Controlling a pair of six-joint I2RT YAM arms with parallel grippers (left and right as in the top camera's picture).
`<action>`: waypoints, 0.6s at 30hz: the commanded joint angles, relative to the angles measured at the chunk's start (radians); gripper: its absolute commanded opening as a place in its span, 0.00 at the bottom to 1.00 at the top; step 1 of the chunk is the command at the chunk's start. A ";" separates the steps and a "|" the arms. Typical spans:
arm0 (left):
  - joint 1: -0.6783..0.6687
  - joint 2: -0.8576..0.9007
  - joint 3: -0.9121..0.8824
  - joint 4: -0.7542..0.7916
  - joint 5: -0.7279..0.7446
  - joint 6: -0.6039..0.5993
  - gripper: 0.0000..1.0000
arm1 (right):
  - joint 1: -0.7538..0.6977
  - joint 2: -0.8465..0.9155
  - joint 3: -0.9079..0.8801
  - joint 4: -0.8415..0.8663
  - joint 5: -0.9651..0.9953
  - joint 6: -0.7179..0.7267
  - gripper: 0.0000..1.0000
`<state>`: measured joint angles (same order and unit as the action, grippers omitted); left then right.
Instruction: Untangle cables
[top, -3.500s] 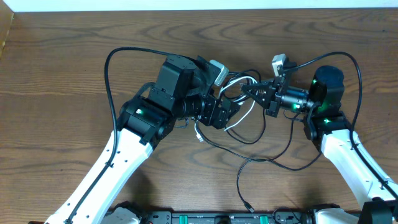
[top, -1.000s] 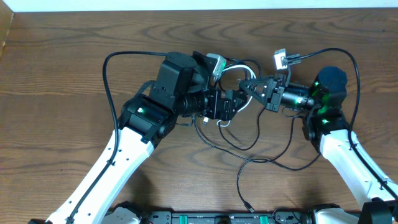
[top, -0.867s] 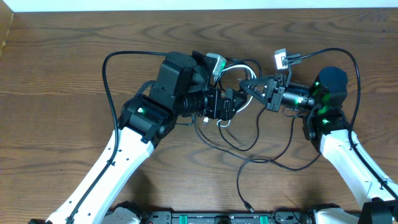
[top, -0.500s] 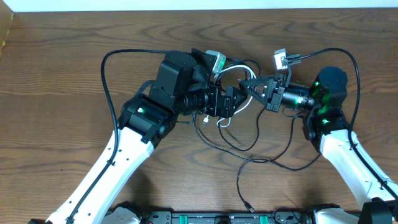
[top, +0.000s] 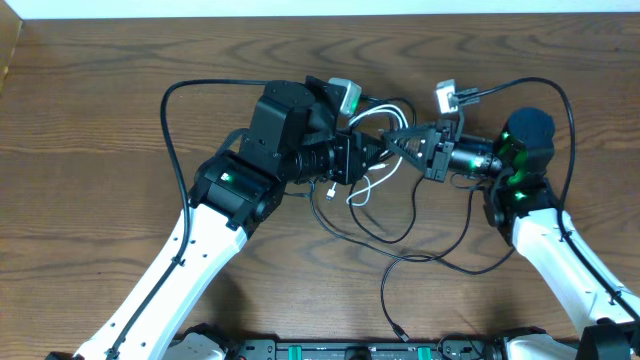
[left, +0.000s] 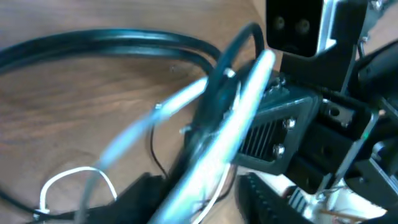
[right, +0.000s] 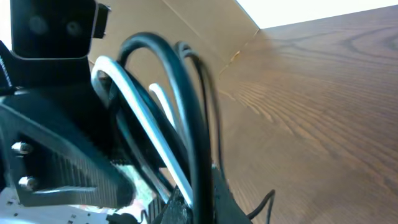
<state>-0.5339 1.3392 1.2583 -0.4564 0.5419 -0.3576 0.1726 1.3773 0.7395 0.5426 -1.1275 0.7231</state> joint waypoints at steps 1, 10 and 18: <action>-0.002 0.008 0.021 0.006 -0.003 0.004 0.29 | 0.009 -0.003 -0.002 0.004 -0.002 -0.014 0.01; -0.002 0.008 0.021 0.006 -0.004 0.048 0.08 | 0.011 -0.003 -0.002 -0.001 -0.006 -0.033 0.03; 0.000 0.007 0.021 -0.006 -0.043 0.137 0.08 | 0.010 -0.003 -0.002 -0.039 -0.009 -0.107 0.84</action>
<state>-0.5339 1.3392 1.2583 -0.4595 0.5350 -0.2718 0.1753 1.3773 0.7395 0.5121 -1.1286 0.6670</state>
